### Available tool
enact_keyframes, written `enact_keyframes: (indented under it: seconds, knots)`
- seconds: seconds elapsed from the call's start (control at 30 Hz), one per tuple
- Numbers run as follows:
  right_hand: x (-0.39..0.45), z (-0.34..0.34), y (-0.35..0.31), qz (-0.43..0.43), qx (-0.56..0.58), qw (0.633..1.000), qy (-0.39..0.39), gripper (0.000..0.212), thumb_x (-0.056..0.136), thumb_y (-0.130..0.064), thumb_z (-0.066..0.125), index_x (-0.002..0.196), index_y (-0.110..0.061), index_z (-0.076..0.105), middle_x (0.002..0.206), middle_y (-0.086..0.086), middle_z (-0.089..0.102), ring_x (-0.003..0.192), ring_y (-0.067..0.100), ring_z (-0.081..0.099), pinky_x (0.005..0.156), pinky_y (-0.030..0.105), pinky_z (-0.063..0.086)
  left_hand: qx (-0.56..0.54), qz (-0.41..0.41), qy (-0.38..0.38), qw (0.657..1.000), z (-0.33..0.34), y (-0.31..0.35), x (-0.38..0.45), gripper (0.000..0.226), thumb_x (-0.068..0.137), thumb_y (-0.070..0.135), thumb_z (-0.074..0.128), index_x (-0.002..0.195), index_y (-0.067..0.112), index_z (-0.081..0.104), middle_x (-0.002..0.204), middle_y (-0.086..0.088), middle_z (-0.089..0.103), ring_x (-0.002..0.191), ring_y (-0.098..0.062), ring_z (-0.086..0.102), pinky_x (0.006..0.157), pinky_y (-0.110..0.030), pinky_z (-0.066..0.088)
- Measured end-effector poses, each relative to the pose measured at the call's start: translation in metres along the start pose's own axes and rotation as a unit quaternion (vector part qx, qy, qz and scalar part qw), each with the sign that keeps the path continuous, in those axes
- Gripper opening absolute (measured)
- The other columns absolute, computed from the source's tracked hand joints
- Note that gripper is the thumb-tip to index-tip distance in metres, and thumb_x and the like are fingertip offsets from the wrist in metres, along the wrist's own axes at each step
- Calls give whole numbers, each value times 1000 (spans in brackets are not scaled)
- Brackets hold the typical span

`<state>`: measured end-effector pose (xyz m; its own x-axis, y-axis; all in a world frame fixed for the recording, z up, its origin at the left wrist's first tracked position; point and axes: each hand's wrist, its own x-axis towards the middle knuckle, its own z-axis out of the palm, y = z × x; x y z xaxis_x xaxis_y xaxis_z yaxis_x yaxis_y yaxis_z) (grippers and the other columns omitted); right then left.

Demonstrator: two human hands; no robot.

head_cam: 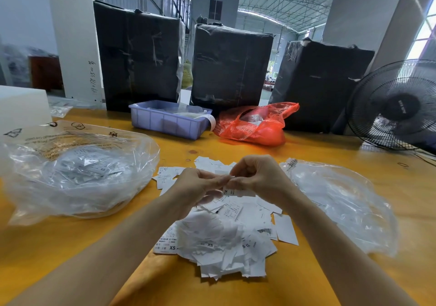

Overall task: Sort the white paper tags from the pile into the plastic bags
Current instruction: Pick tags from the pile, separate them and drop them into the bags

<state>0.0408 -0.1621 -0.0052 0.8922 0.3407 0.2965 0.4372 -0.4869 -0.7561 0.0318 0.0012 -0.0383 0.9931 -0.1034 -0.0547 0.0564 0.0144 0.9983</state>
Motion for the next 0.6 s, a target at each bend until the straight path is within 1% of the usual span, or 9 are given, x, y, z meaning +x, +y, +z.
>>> enact_keyframes:
  seconds: [0.07,0.13,0.17,0.23,0.3,0.43,0.5,0.6]
  knots:
    - [0,2,0,-4,-4,1000,5,18,68,-4,81,80,-1,68,81,23,69,71,29,64,74,49,53,-10,-3,0,1000,0,-1,0,30,65,29,75,84,5,75,66,-5,67,54,-8,59,43,-16,37]
    - [0,3,1,-7,-8,1000,1,19,67,-4,82,80,1,68,82,23,69,74,33,64,74,50,52,-24,-6,-4,1000,0,-1,0,30,65,29,75,80,4,75,67,-8,67,52,-9,58,42,-17,36]
    - [0,3,1,-10,-11,1000,-1,18,68,-4,82,80,0,68,81,22,69,74,32,64,73,49,53,-27,-11,-4,1000,0,-2,0,29,65,31,75,78,5,75,67,-7,68,53,-9,58,45,-18,37]
    - [0,3,3,-20,-31,999,7,15,71,-9,81,77,-3,68,78,16,69,72,29,64,71,47,53,-29,-19,-1,999,0,-1,0,24,72,31,74,77,8,74,68,-5,70,56,-9,62,49,-18,41]
    - [2,1,4,-33,-50,998,35,13,75,-13,78,74,-7,67,75,11,68,74,29,65,69,46,54,-36,-21,2,999,0,-1,1,19,78,28,72,78,8,74,71,-5,72,58,-9,64,52,-19,43]
    - [3,-3,5,-52,-47,994,89,17,79,-13,75,71,-16,61,76,8,68,75,27,66,70,43,55,-37,-29,2,999,1,-1,0,16,81,26,70,79,11,74,76,-2,74,60,-7,63,58,-17,46]
    - [4,-3,5,-68,-56,991,101,16,80,-12,74,72,-15,61,75,9,68,74,27,66,70,44,55,-29,-34,-3,999,1,0,-1,15,82,26,70,79,12,74,79,-1,75,62,-7,64,60,-16,47]
    - [4,-2,5,-93,-77,987,110,12,80,-11,73,75,-11,63,76,8,68,73,24,66,69,40,55,-19,-34,-11,999,1,0,-2,14,80,27,71,77,14,75,80,0,75,65,-7,64,63,-18,48]
